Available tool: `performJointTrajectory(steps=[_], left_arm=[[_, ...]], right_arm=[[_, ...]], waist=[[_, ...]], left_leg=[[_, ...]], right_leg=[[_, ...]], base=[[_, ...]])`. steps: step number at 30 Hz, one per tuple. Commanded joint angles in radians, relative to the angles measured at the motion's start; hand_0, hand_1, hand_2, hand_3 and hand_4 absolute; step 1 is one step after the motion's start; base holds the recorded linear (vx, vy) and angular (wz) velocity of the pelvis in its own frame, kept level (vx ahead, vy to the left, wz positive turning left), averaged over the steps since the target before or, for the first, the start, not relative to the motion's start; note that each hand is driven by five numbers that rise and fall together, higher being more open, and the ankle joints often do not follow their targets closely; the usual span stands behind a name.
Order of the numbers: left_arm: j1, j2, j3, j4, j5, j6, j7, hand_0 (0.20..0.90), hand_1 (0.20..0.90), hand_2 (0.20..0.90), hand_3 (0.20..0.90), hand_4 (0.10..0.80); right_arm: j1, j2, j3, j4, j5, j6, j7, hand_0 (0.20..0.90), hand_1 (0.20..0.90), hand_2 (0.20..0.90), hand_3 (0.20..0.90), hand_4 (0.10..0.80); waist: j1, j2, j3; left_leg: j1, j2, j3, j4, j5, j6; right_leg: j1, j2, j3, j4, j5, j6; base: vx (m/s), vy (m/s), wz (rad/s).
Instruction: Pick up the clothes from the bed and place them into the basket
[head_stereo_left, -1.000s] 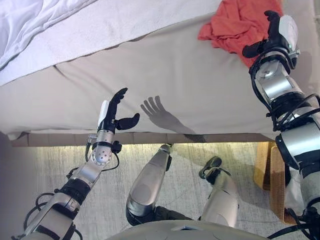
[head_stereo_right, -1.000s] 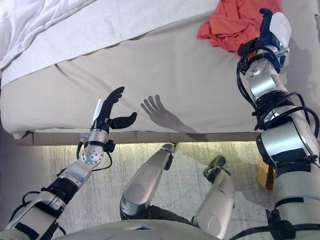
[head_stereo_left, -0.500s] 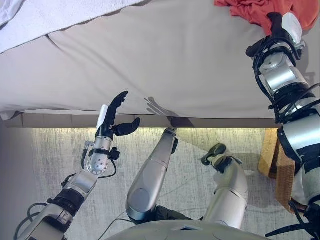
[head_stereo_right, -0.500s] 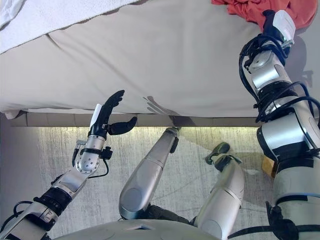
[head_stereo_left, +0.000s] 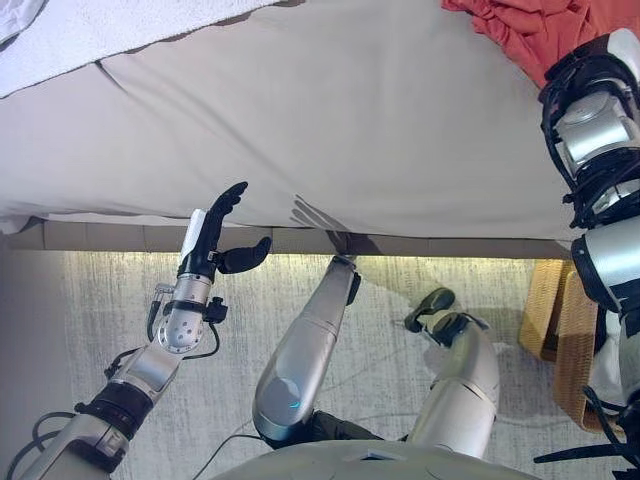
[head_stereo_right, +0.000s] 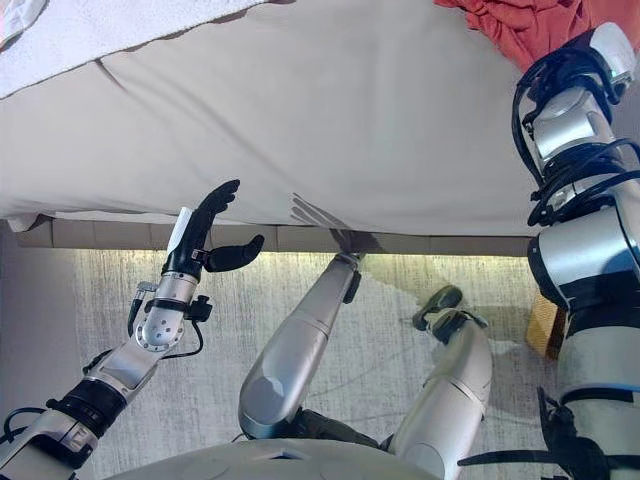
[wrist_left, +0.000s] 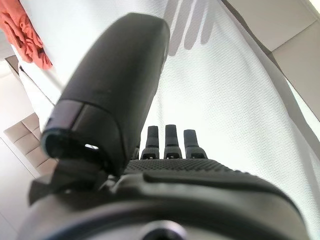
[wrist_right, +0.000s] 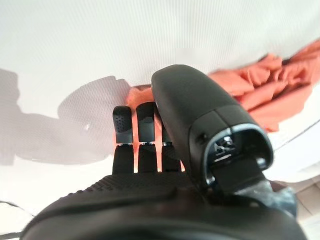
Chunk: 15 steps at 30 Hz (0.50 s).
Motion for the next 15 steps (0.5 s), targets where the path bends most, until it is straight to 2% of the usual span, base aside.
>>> performJointTrajectory(steps=[1, 11, 15], left_arm=[[0.054, 0.040, 0.098, -0.125, -0.028, -0.101, 0.023, 0.900, 0.900, 0.900, 0.900, 0.800], [0.018, 0.033, 0.092, -0.098, -0.018, -0.074, 0.039, 0.900, 0.900, 0.900, 0.900, 0.800], [0.012, 0.024, 0.095, -0.087, -0.013, -0.058, 0.036, 0.900, 0.900, 0.900, 0.900, 0.800]], right_arm=[[-0.129, -0.117, 0.109, -0.017, -0.033, -0.062, -0.034, 0.300, 0.300, 0.300, 0.200, 0.100], [-0.067, -0.100, 0.090, -0.048, -0.037, -0.129, -0.024, 0.300, 0.300, 0.300, 0.200, 0.100], [-0.039, -0.109, 0.037, -0.072, 0.100, -0.170, -0.008, 0.300, 0.300, 0.300, 0.200, 0.100]], waist=[[0.018, 0.032, -0.023], [-0.006, -0.005, -0.023], [-0.021, -0.016, -0.023]], left_leg=[[0.071, -0.019, 0.037, -0.018, -0.105, 0.061], [0.228, 0.014, 0.055, -0.099, -0.109, 0.061], [0.310, 0.025, 0.062, -0.145, -0.104, 0.056]], right_leg=[[0.087, 0.090, -0.036, 0.053, -0.071, -0.040], [0.235, 0.089, -0.034, -0.053, -0.043, -0.024], [0.315, 0.092, -0.026, -0.116, -0.029, -0.017]], base=[[0.000, 0.000, 0.00], [0.015, 0.006, -0.09], [0.027, 0.023, -0.07]])
